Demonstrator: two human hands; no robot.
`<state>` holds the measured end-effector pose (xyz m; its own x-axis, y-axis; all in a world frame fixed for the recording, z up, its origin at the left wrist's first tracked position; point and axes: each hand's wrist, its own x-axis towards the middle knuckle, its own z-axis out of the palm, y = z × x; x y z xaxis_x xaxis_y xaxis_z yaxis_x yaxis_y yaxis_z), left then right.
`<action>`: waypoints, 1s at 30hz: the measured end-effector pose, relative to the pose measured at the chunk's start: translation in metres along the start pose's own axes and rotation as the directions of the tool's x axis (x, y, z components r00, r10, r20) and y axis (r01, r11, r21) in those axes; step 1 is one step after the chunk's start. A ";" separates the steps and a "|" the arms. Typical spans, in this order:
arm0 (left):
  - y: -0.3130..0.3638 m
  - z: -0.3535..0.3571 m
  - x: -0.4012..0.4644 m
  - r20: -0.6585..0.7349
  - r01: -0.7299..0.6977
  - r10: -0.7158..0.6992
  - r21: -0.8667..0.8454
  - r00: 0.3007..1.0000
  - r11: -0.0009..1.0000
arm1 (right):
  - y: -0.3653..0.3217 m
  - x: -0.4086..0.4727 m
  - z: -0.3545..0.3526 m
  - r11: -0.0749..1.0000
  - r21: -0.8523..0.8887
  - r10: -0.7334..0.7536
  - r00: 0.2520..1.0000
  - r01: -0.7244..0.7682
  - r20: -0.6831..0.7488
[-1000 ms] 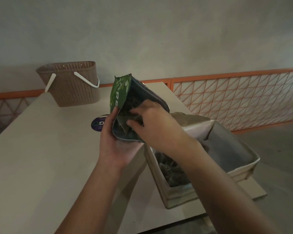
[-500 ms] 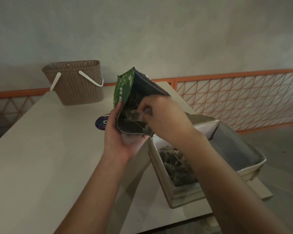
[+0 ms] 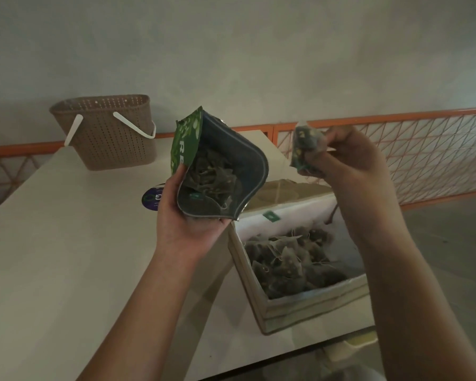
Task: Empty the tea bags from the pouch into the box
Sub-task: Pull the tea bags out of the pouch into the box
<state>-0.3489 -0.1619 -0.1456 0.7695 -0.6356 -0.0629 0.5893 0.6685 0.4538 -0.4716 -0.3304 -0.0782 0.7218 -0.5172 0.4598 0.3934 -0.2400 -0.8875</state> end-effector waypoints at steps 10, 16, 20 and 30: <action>-0.004 -0.002 0.001 0.001 0.023 -0.023 -0.029 1.000 0.999 | 0.048 -0.013 -0.025 0.810 -0.583 0.241 0.945 -0.070 0.221; -0.004 0.000 -0.001 0.000 0.015 -0.015 -0.021 1.000 1.000 | 0.054 -0.018 -0.013 0.767 -0.637 0.178 0.978 -0.070 0.107; -0.003 0.001 0.001 0.013 0.011 -0.011 -0.004 1.000 1.000 | 0.037 -0.020 0.014 0.864 -0.503 0.029 0.994 0.029 0.107; -0.005 0.000 0.001 -0.037 -0.040 0.042 0.056 0.998 0.998 | 0.032 -0.002 0.077 0.410 -0.907 0.021 0.993 0.097 0.116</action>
<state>-0.3508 -0.1664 -0.1482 0.8022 -0.5922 -0.0761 0.5430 0.6706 0.5054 -0.4168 -0.2734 -0.1049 0.7911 -0.4237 0.4412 -0.2851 -0.8935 -0.3469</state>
